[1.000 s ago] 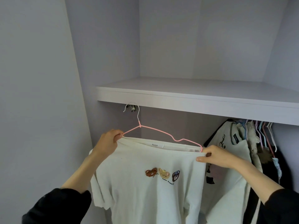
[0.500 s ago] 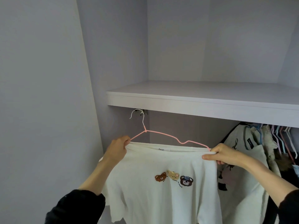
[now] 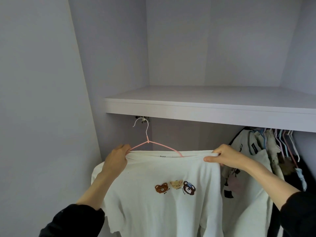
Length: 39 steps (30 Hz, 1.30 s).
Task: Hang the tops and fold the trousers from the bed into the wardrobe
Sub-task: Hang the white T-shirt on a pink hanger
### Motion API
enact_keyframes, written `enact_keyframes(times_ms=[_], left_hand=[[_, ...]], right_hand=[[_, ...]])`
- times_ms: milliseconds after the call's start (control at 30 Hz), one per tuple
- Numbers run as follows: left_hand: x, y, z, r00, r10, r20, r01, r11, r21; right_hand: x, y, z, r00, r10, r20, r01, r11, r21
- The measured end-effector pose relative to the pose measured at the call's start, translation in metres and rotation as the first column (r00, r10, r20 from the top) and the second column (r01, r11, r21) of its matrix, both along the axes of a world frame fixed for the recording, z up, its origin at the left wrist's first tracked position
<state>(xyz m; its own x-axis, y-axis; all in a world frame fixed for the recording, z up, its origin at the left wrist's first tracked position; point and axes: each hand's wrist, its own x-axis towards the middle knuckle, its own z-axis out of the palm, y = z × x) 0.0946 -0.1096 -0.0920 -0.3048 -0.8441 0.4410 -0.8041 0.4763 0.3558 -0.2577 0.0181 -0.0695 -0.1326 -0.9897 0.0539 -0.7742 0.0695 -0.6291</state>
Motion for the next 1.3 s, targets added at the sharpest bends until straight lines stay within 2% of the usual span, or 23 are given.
enact_keyframes(times_ms=[67,200,267,333,367,433,467,500,567,733,833,900,1000,1133,1300], left_hand=[[-0.005,0.003,0.001,0.999,-0.034,-0.009,0.034,0.999,-0.033],[-0.025,0.009,0.005,0.99,-0.118,-0.079,0.111,0.99,-0.087],[-0.033,0.012,0.008,0.978,-0.138,-0.155,0.122,0.987,-0.104],[-0.039,0.014,0.01,0.957,-0.146,-0.252,0.122,0.987,-0.109],[-0.041,0.016,0.011,0.946,-0.15,-0.287,0.125,0.987,-0.103],[-0.045,0.02,0.011,0.934,-0.157,-0.322,0.139,0.987,-0.08],[-0.047,0.023,0.011,0.931,-0.167,-0.326,0.152,0.986,-0.073],[-0.051,0.026,0.011,0.928,-0.187,-0.323,0.171,0.982,-0.075],[-0.06,0.032,0.011,0.921,-0.235,-0.312,0.215,0.972,-0.096],[-0.071,0.042,0.013,0.887,-0.324,-0.328,0.301,0.946,-0.122],[-0.067,0.042,0.011,0.898,-0.306,-0.316,0.309,0.95,-0.043],[-0.058,0.037,0.01,0.914,-0.242,-0.325,0.257,0.966,0.001],[-0.046,0.03,0.009,0.933,-0.206,-0.296,0.216,0.976,0.001],[-0.049,0.034,0.001,0.939,-0.292,-0.179,0.296,0.955,-0.006],[-0.057,0.041,-0.009,0.922,-0.323,-0.213,0.335,0.942,0.023]], right_hand=[[0.005,0.0,0.001,0.997,-0.008,-0.074,0.005,0.999,-0.034],[0.03,0.0,0.013,0.932,-0.02,-0.363,-0.012,0.996,-0.085],[0.036,0.001,0.017,0.916,0.003,-0.401,-0.032,0.997,-0.066],[0.035,0.004,0.018,0.945,0.056,-0.322,-0.058,0.998,0.003],[0.033,0.007,0.018,0.971,0.062,-0.23,-0.061,0.998,0.012],[0.031,0.009,0.019,0.998,0.027,-0.048,-0.031,0.996,-0.085],[0.033,0.009,0.021,1.0,-0.003,-0.023,-0.001,0.985,-0.173],[0.035,0.006,0.021,0.998,-0.034,-0.06,0.018,0.968,-0.249],[0.047,0.0,0.022,0.99,-0.04,-0.137,-0.002,0.957,-0.291],[0.086,-0.012,0.016,0.999,0.046,-0.027,-0.053,0.946,-0.32],[0.087,-0.01,0.013,0.984,-0.003,-0.178,-0.044,0.964,-0.261],[0.08,-0.006,0.009,0.979,-0.015,-0.206,-0.033,0.973,-0.228],[0.069,-0.002,0.006,0.989,-0.031,-0.142,-0.001,0.977,-0.215],[0.071,-0.001,0.009,0.99,-0.047,-0.13,0.01,0.962,-0.272],[0.067,0.002,0.004,0.997,-0.082,0.011,0.08,0.939,-0.333]])
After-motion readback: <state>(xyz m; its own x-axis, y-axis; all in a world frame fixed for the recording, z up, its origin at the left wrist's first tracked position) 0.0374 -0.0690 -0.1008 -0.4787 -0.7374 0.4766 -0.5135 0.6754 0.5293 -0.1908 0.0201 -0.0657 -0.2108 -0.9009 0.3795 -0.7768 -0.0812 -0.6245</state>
